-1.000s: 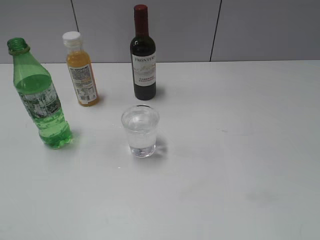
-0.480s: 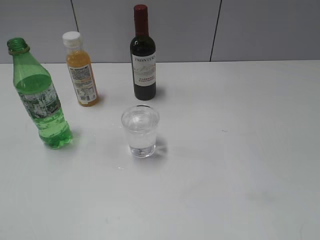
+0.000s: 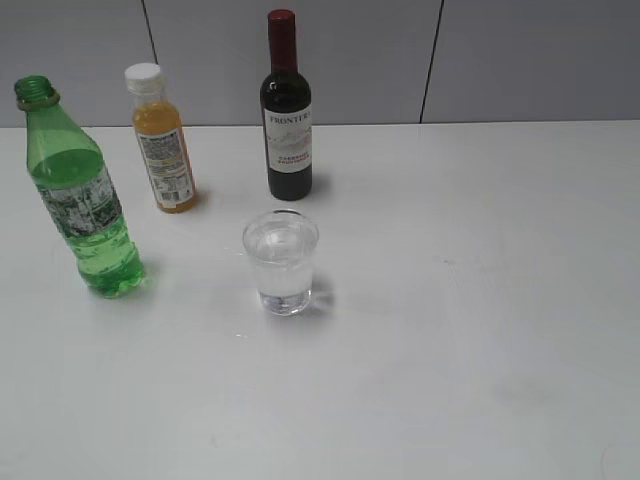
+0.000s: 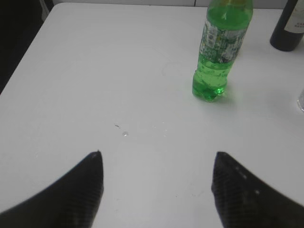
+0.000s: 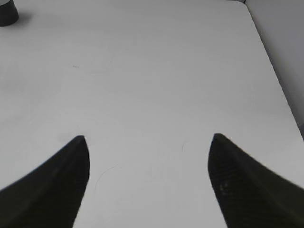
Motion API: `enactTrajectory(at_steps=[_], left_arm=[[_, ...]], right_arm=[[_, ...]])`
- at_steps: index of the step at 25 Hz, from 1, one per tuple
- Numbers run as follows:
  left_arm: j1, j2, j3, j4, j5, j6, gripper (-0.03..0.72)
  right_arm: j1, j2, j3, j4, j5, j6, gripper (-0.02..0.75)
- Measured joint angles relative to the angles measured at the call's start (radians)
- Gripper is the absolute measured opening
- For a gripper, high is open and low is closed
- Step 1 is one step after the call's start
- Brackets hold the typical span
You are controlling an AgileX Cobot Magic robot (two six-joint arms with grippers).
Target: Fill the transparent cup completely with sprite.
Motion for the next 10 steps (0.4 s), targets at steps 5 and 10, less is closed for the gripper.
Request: enactTrajectory(at_steps=[5, 10], left_arm=[[0.0, 0.0, 0.0, 0.0, 0.0, 0.0, 0.542], [0.0, 0.0, 0.0, 0.0, 0.0, 0.0, 0.531]], right_arm=[[0.0, 0.0, 0.0, 0.0, 0.0, 0.0, 0.592], [0.0, 0.0, 0.0, 0.001, 0.0, 0.0, 0.592]])
